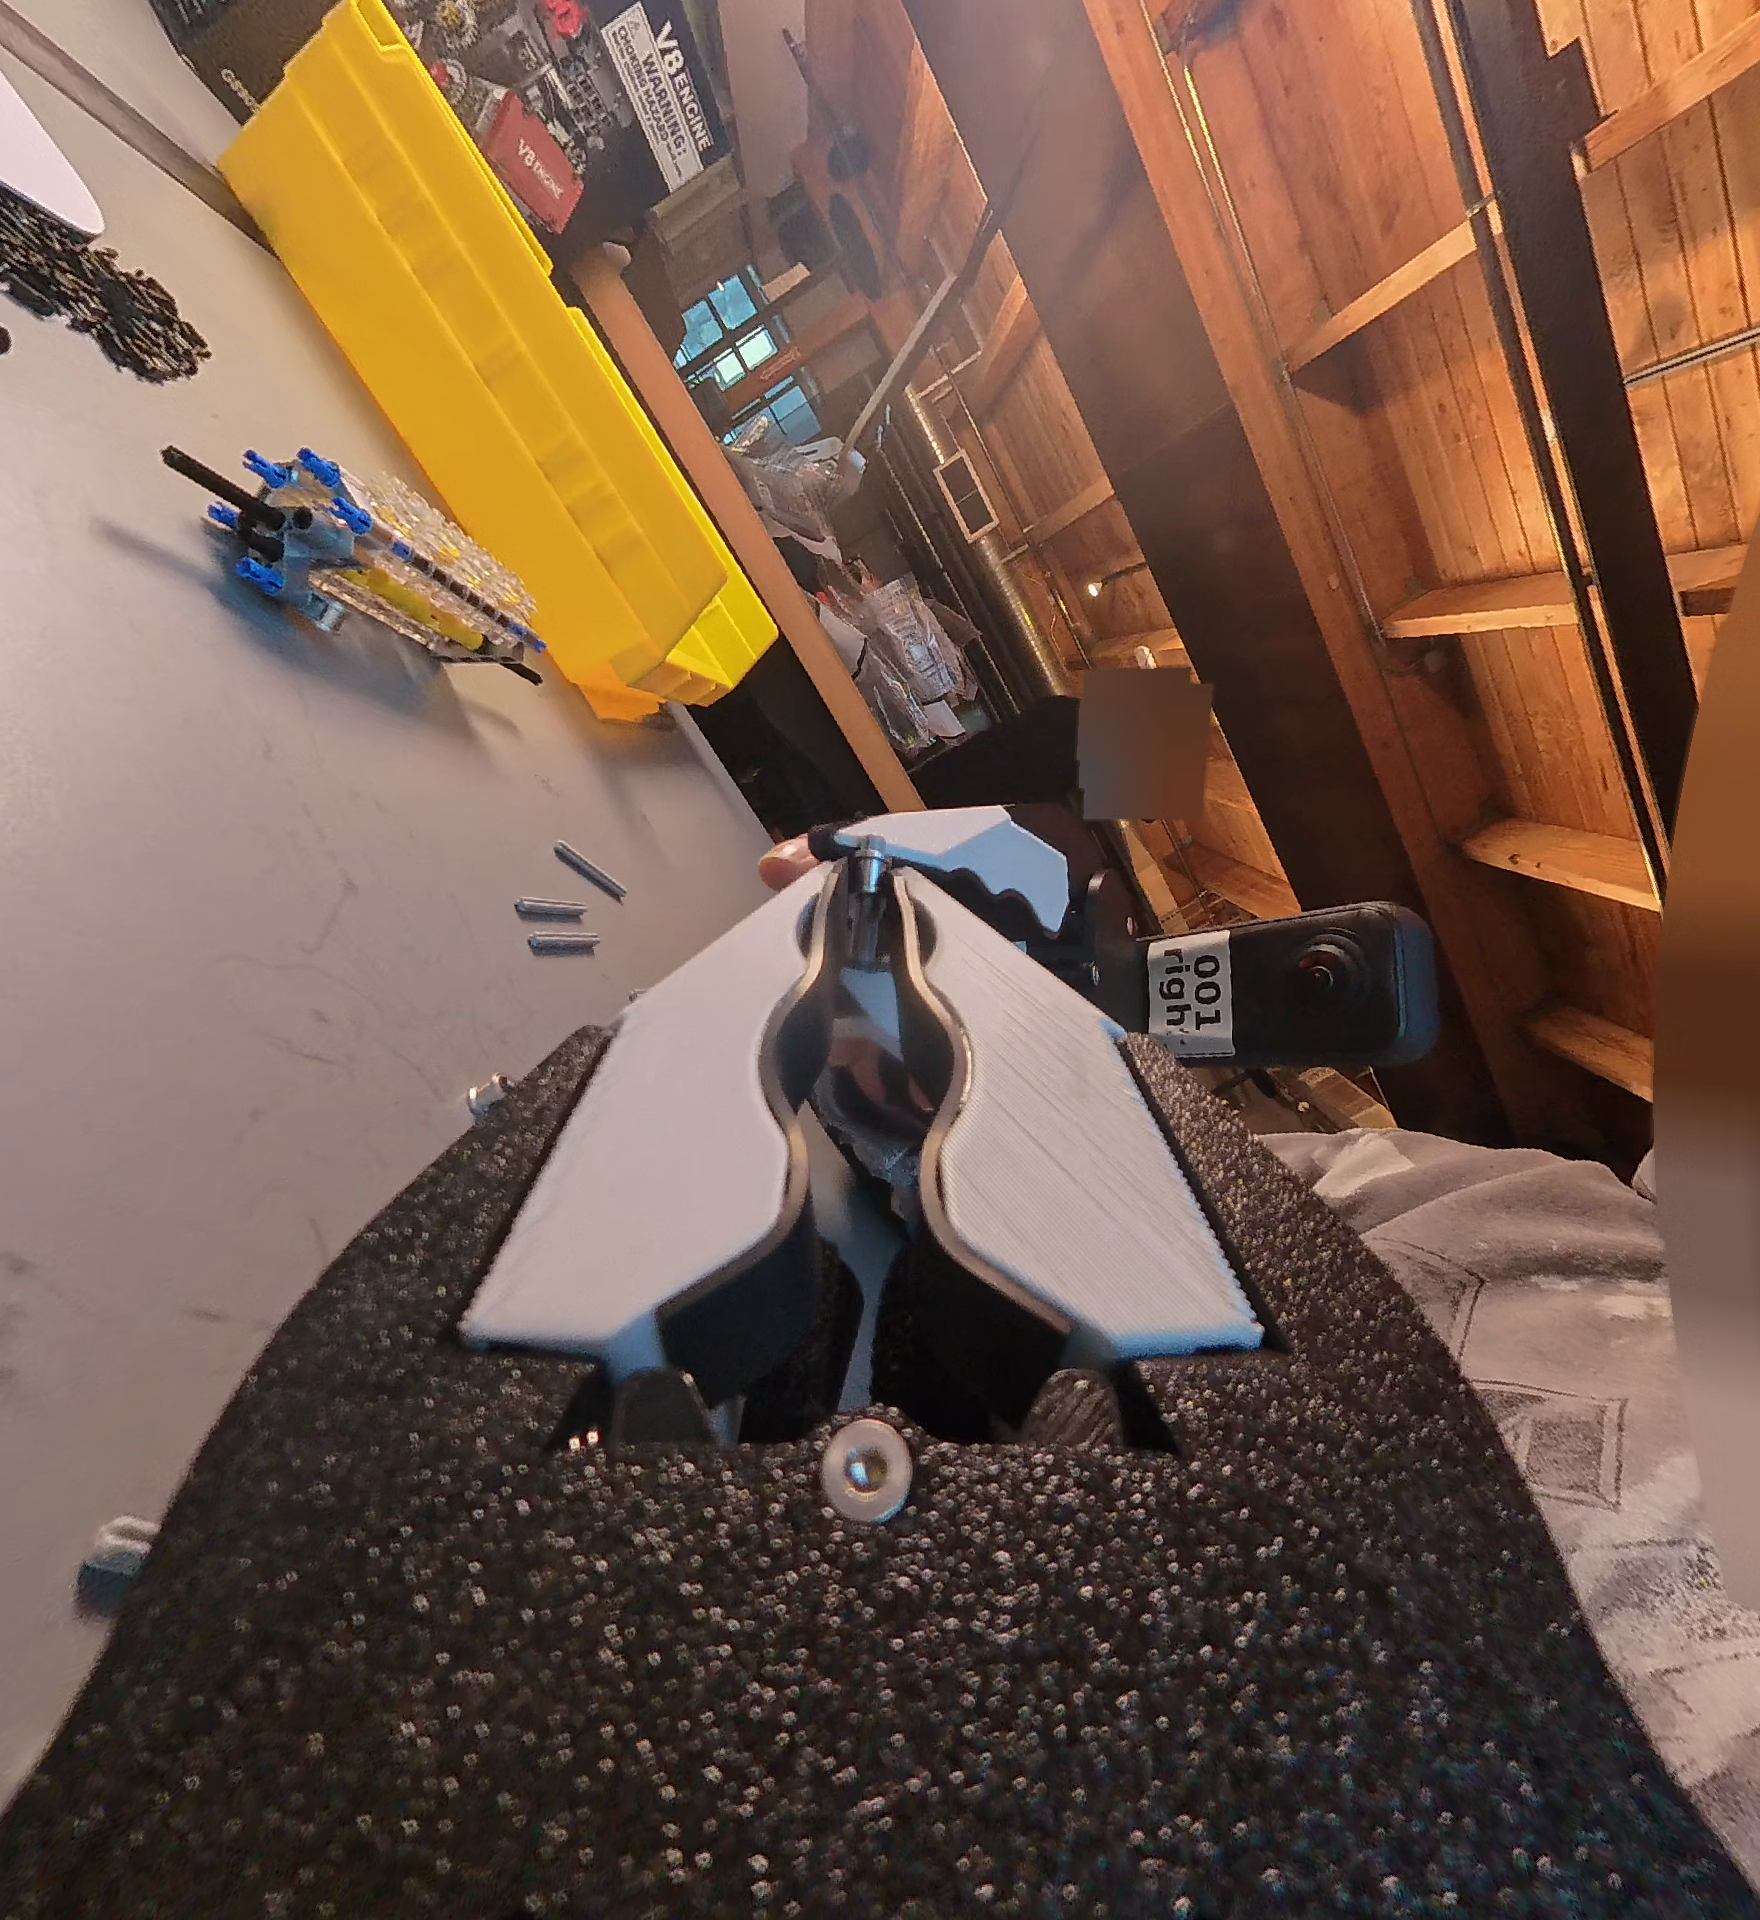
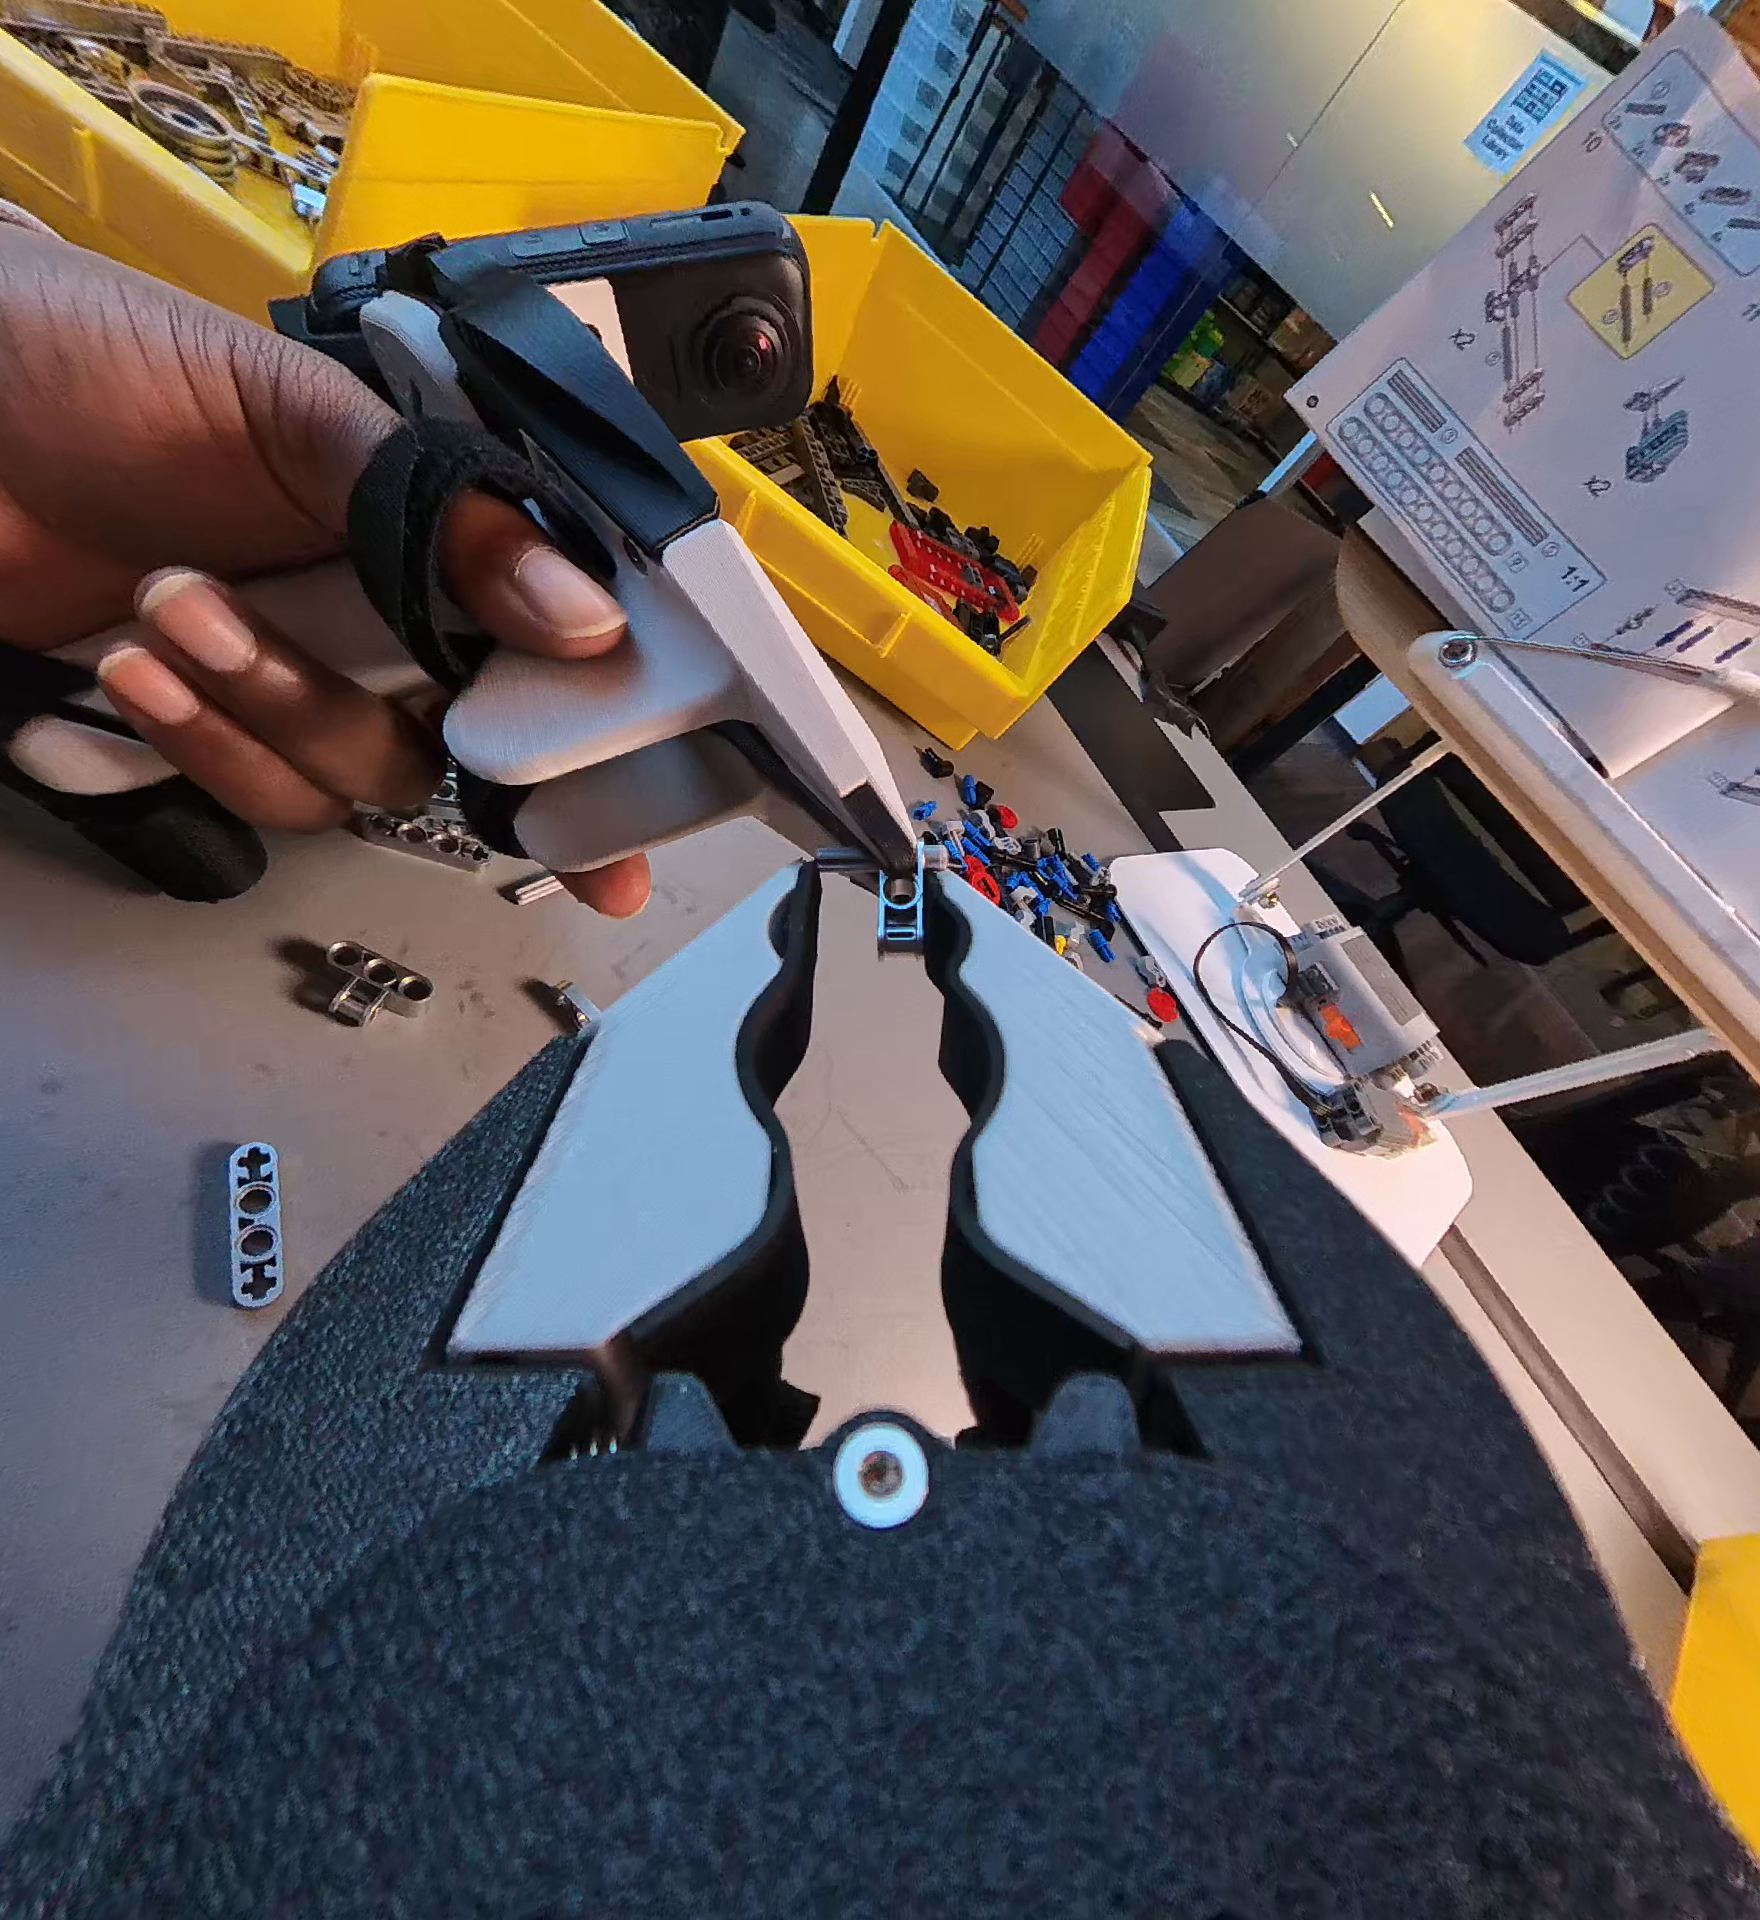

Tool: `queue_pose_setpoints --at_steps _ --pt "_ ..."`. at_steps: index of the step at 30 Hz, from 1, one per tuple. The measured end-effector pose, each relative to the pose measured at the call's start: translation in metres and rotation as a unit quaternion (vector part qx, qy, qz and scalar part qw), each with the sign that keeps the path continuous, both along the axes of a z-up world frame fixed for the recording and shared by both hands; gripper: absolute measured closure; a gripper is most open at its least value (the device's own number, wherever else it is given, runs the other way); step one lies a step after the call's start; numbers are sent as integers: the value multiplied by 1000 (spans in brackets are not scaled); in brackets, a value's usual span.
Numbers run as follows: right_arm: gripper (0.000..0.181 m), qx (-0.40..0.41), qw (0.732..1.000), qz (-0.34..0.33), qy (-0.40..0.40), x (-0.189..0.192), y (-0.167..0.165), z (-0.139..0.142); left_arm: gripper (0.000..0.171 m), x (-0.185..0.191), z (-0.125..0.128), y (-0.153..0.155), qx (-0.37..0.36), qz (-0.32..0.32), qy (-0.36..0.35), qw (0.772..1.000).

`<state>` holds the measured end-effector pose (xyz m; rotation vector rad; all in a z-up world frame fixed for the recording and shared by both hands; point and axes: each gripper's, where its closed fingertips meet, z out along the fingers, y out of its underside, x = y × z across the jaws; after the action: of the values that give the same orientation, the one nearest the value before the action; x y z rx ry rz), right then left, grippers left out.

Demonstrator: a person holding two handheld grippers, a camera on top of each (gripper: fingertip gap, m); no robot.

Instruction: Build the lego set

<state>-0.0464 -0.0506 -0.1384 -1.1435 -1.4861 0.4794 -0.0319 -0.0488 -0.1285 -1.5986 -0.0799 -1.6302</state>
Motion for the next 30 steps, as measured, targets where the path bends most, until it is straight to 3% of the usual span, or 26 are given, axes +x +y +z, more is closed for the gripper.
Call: queue_pose_setpoints --at_steps 30 --pt "171 14 1000 -15 10 -1 5 0 167 -1 0 0 -2 2 -8 1000"
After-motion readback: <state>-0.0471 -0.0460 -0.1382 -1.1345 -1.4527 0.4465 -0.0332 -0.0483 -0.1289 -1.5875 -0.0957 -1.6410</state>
